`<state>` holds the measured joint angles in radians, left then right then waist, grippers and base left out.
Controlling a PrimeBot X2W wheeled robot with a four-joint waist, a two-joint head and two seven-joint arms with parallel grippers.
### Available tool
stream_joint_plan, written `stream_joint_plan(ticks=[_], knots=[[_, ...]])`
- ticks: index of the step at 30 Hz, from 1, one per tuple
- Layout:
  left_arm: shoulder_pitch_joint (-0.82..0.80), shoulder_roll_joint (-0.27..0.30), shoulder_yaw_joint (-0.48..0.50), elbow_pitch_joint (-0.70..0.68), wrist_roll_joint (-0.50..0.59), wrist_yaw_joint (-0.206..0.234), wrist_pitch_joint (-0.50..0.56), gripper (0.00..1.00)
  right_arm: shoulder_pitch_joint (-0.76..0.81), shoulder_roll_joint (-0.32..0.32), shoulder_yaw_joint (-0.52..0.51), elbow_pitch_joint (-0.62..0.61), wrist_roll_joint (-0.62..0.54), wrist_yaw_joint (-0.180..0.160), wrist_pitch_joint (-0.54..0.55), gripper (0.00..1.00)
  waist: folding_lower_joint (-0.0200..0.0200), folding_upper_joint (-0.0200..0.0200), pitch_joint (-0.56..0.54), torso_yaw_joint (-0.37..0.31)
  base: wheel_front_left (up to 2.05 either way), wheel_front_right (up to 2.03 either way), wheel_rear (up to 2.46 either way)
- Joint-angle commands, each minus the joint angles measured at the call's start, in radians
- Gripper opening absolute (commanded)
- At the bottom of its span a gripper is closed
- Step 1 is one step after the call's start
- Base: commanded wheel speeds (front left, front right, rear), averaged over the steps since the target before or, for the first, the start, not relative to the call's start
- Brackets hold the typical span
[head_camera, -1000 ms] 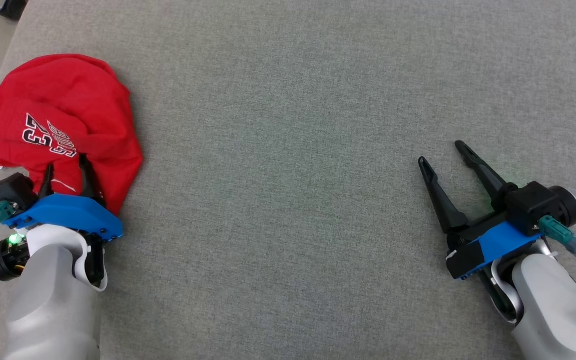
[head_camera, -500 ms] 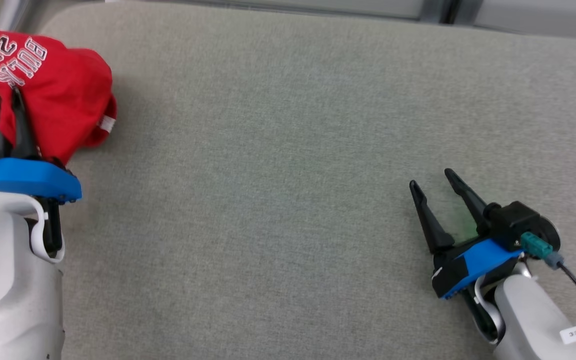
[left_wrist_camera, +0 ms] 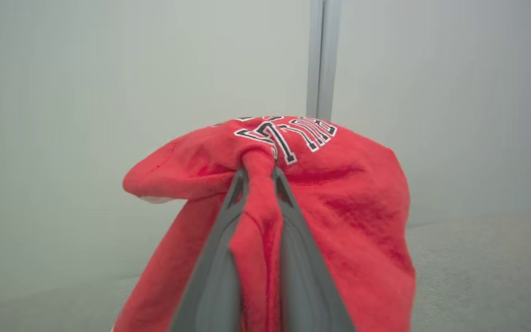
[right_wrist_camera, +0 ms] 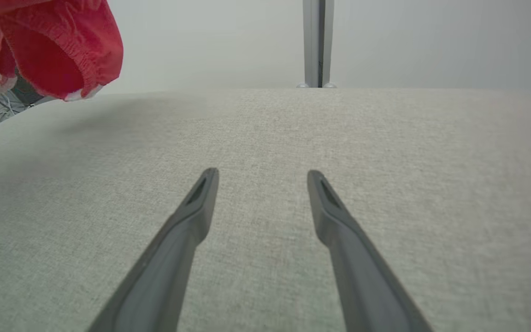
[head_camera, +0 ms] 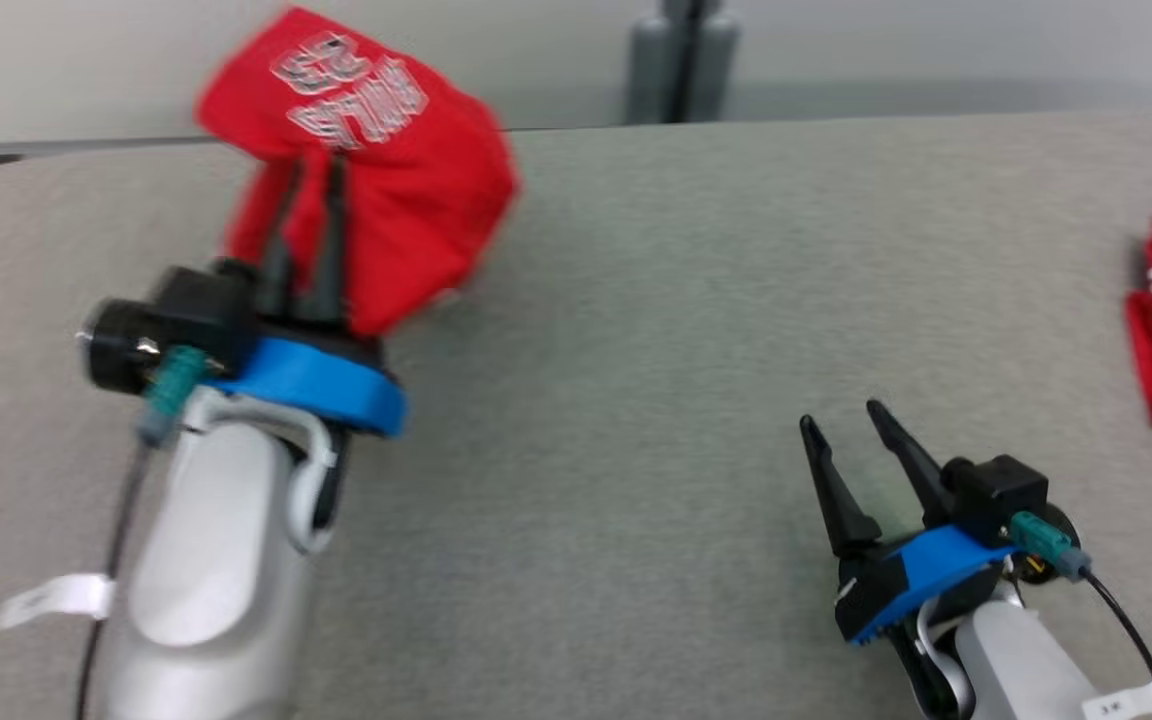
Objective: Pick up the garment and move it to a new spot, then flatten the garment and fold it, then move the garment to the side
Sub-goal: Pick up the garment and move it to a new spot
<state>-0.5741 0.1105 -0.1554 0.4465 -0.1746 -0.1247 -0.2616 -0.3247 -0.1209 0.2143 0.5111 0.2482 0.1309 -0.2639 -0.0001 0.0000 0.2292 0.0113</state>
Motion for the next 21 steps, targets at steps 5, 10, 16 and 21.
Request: stream_joint_plan(ticks=[5, 10, 16, 21], knots=[[0.033, -0.039, -0.164, 0.054, -0.041, -0.007, -0.004, 0.00, 0.001, 0.023, 0.017, 0.014, 0.003, 0.000, 0.000, 1.00, 0.0001, 0.0000, -0.050, -0.166, 0.00, 0.00, 0.00], [0.041, -0.056, -0.239, 0.123, -0.094, -0.005, -0.004, 0.00, -0.018, 0.035, 0.033, 0.026, 0.013, 0.000, 0.000, 1.00, 0.0001, 0.0000, -0.038, -0.244, 0.00, 0.00, 0.00], [0.048, -0.058, -0.311, 0.158, -0.151, 0.037, -0.004, 1.00, -0.022, 0.040, 0.036, 0.035, 0.024, 0.000, 0.000, 1.00, 0.0001, 0.0000, -0.029, -0.266, 0.00, 0.00, 0.00], [0.086, -0.058, -0.274, 0.140, -0.172, 0.088, -0.004, 1.00, -0.017, 0.043, 0.014, 0.036, 0.023, 0.000, 0.000, 1.00, 0.0001, 0.0000, -0.041, -0.235, 0.00, 0.00, 0.00]])
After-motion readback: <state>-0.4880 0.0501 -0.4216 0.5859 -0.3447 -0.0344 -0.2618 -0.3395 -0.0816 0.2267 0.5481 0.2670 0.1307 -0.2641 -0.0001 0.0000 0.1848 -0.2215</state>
